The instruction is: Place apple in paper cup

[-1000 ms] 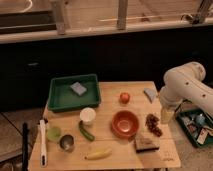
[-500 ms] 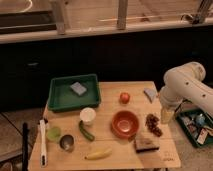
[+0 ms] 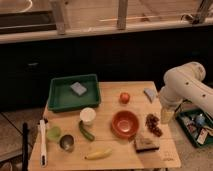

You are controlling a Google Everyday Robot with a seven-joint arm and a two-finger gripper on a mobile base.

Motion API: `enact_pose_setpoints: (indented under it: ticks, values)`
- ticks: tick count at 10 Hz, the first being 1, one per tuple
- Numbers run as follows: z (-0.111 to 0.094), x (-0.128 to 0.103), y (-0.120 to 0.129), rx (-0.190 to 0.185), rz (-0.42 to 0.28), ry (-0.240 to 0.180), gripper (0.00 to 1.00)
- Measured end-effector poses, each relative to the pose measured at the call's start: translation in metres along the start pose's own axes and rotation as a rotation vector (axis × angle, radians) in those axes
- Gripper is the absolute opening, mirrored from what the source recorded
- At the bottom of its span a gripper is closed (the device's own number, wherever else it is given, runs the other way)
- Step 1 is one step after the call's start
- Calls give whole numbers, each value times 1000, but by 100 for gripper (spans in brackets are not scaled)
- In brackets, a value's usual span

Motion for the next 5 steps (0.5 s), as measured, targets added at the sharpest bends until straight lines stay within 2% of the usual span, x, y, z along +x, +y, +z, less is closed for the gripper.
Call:
enact_pose_setpoints:
  ticks: [2, 5]
  values:
    - [0, 0, -1, 2, 0, 1, 80]
    - [14, -33, -23, 16, -42, 5, 80]
